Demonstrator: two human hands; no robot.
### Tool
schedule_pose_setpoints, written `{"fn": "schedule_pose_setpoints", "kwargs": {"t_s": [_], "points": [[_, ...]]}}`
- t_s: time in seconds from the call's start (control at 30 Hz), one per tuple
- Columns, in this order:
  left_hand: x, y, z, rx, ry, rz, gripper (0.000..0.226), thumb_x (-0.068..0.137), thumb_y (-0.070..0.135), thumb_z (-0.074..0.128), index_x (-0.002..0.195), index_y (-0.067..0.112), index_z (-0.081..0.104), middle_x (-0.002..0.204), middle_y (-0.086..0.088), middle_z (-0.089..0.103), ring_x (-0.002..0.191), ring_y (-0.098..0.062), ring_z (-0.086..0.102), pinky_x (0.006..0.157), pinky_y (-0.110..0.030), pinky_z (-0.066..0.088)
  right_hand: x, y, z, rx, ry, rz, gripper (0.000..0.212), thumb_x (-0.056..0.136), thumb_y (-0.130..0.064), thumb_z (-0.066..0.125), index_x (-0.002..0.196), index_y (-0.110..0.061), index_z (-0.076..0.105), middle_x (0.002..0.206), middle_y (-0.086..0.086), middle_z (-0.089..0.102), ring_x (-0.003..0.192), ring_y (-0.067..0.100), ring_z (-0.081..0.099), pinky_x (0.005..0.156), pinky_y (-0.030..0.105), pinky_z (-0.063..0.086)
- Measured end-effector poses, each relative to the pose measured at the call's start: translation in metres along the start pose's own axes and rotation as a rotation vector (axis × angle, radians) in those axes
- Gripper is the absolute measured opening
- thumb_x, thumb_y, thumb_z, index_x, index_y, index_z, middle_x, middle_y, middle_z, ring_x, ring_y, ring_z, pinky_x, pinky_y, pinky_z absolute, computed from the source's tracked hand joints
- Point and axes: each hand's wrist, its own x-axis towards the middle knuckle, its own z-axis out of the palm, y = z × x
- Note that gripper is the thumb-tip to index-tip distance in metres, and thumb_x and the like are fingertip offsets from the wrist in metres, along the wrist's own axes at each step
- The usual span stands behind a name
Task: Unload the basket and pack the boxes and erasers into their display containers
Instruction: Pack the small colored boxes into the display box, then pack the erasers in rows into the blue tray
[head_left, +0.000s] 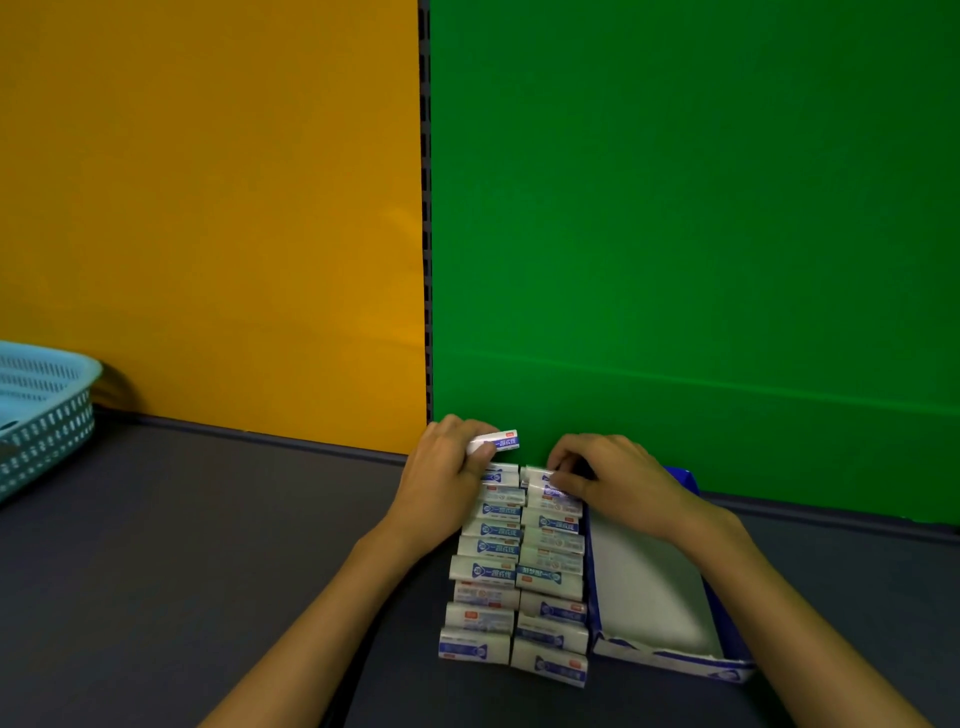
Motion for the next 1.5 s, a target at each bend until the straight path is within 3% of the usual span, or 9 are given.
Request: {"fn": "schedule_pose_setpoints", "kwargs": {"t_s": [0.2,0.37,0.6,0.77,0.9,1.07,1.23,1.4,1.5], "points": [[0.000,0.001,0.000,0.006,0.029,0.013,0.025,0.103,0.026,0.051,0.124,0.021,0.065,0.104,0.003,0.056,0.098,-0.015,0.045,0.086,-0.035,0.040,0.000,0.005,0.000,0.039,0.008,0.036,0.026,0.083,-0.034,0.077,0.108,-0.030,0.070,0.099,-0.009,0.063,0.090,0.011,0.059,0.079,0.031,0.048],[0.000,0.004,-0.002,-0.024,0.030,0.004,0.025,0.103,0.025,0.051,0.124,0.023,0.064,0.104,0.003,0.056,0.098,-0.014,0.045,0.084,-0.031,0.039,-0.004,0.005,-0.004,0.118,0.064,0.019,0.015,0.087,-0.026,0.074,0.103,-0.026,0.073,0.094,-0.004,0.061,0.083,0.011,0.056,0.073,0.026,0.044],[0.003,0.012,-0.006,-0.178,0.003,-0.006,0.027,0.102,0.023,0.054,0.127,0.020,0.065,0.107,0.001,0.060,0.099,-0.015,0.053,0.084,-0.027,0.044,-0.015,-0.006,-0.014,0.828,0.013,0.180,0.017,0.101,-0.010,0.053,0.102,0.000,0.067,0.090,0.011,0.071,0.078,0.016,0.062,0.071,0.023,0.050],[0.000,0.019,-0.006,-0.235,-0.026,-0.011,0.028,0.102,0.025,0.055,0.128,0.020,0.064,0.109,0.003,0.061,0.097,-0.010,0.055,0.079,-0.019,0.044,-0.037,-0.003,-0.016,1.211,-0.011,0.302,0.016,0.096,-0.003,0.057,0.111,0.004,0.059,0.096,0.020,0.073,0.081,0.023,0.070,0.070,0.024,0.059],[-0.004,0.025,-0.006,-0.245,-0.048,0.006,0.027,0.101,0.025,0.056,0.125,0.021,0.066,0.105,0.005,0.061,0.093,-0.009,0.055,0.079,-0.025,0.046,-0.053,0.003,-0.017,1.215,0.017,0.291,0.024,0.089,0.003,0.065,0.113,0.003,0.061,0.106,0.029,0.070,0.087,0.029,0.069,0.074,0.027,0.059],[-0.012,0.034,-0.006,-0.249,-0.098,0.029,0.025,0.102,0.027,0.055,0.124,0.024,0.066,0.105,0.007,0.061,0.095,-0.006,0.054,0.081,-0.024,0.045,-0.065,0.009,-0.020,1.100,0.102,0.236,0.022,0.089,-0.002,0.066,0.110,-0.007,0.070,0.091,0.006,0.070,0.084,0.014,0.062,0.074,0.023,0.052],[-0.016,0.049,-0.009,-0.277,-0.119,0.063,0.024,0.101,0.029,0.056,0.121,0.025,0.067,0.099,0.011,0.062,0.093,-0.007,0.054,0.080,-0.025,0.044,-0.071,0.018,-0.029,1.058,0.194,0.167,0.019,0.090,-0.012,0.067,0.108,-0.008,0.072,0.081,0.000,0.069,0.076,0.008,0.062,0.073,0.019,0.052],[-0.011,0.065,-0.005,-0.274,-0.145,0.098,0.017,0.097,0.029,0.062,0.113,0.029,0.068,0.094,0.005,0.064,0.085,-0.010,0.056,0.072,-0.023,0.046,-0.079,0.041,-0.032,0.841,0.227,0.148,0.011,0.089,-0.012,0.071,0.100,-0.013,0.074,0.089,0.011,0.075,0.077,0.016,0.066,0.075,0.021,0.054],[-0.005,0.079,0.000,-0.153,-0.127,0.163,0.021,0.095,0.029,0.065,0.114,0.022,0.069,0.094,0.004,0.061,0.082,-0.008,0.054,0.066,-0.014,0.040,-0.085,0.059,-0.031,0.664,0.325,0.153,0.011,0.091,-0.012,0.070,0.096,-0.022,0.072,0.087,0.003,0.075,0.080,0.020,0.071,0.081,0.030,0.056]]}}
